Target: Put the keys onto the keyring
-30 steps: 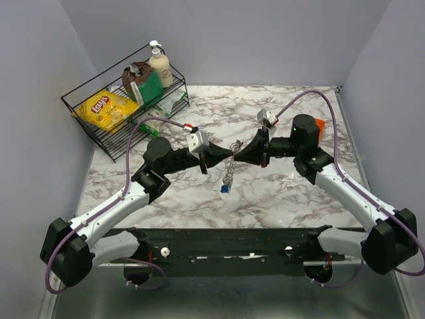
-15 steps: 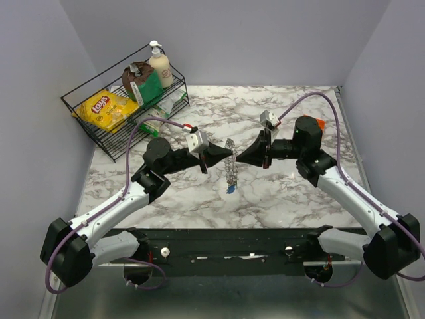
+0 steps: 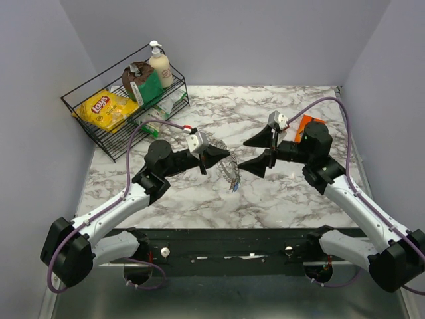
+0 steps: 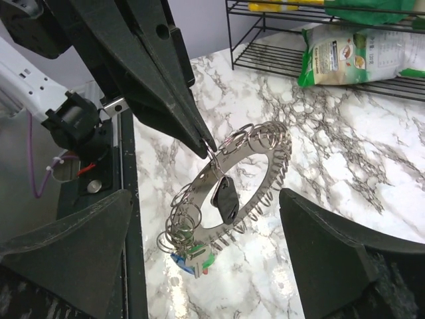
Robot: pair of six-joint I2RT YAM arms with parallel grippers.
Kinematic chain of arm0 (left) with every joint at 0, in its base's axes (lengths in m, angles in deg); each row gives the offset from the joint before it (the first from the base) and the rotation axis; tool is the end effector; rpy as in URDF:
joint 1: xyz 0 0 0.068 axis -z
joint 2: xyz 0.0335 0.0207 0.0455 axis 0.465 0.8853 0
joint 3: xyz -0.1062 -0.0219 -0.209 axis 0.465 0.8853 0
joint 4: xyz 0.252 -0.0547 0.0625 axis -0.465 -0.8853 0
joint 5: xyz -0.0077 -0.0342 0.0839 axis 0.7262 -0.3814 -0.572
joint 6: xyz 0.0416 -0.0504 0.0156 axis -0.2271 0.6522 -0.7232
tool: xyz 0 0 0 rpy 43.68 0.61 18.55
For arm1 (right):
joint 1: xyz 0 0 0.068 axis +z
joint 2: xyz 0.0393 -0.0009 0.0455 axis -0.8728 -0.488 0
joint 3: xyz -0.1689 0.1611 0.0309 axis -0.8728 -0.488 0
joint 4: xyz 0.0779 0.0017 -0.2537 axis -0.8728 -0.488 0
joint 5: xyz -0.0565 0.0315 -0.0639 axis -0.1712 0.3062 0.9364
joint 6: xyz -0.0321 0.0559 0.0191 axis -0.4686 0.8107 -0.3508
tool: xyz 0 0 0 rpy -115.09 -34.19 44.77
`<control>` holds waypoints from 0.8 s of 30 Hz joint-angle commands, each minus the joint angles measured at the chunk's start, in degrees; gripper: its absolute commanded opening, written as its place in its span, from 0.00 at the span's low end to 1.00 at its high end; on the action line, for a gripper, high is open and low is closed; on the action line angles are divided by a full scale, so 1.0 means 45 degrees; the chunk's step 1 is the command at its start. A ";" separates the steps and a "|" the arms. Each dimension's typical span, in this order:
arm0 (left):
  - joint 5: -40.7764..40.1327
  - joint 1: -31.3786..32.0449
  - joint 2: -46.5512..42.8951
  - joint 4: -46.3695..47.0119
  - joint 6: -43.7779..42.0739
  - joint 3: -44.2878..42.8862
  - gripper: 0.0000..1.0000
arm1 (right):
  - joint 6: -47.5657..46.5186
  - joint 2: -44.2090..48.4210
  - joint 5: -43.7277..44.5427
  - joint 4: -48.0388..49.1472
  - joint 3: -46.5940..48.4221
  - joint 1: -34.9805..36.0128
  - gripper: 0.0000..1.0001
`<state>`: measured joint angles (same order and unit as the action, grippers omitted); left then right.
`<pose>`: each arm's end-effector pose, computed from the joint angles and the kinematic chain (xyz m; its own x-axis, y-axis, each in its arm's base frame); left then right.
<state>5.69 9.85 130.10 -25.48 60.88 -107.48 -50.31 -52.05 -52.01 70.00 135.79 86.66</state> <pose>0.2080 -0.1975 0.2888 0.0000 -0.1069 -0.9943 0.9494 0.3121 -0.0336 0.2251 0.1556 0.3063 -0.1325 -0.0336 -0.9906 -0.9664 0.2265 0.1216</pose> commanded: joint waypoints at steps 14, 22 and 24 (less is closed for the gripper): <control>-0.1700 -0.0124 0.2167 0.0651 -0.0342 -0.0644 0.00 | -0.0092 0.0234 0.0958 -0.0137 -0.0468 0.0052 1.00; -0.1858 -0.0241 0.5331 0.1706 -0.0557 -0.2885 0.00 | -0.0190 0.0449 0.1172 -0.0196 -0.0565 0.0033 1.00; -0.1721 -0.0339 0.6324 0.1532 -0.0635 -0.3610 0.00 | -0.0229 0.0566 0.1211 -0.0254 -0.0585 0.0033 1.00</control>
<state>-1.30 9.08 152.55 -23.88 59.57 -116.44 -50.36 -51.41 -48.27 69.89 133.87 86.66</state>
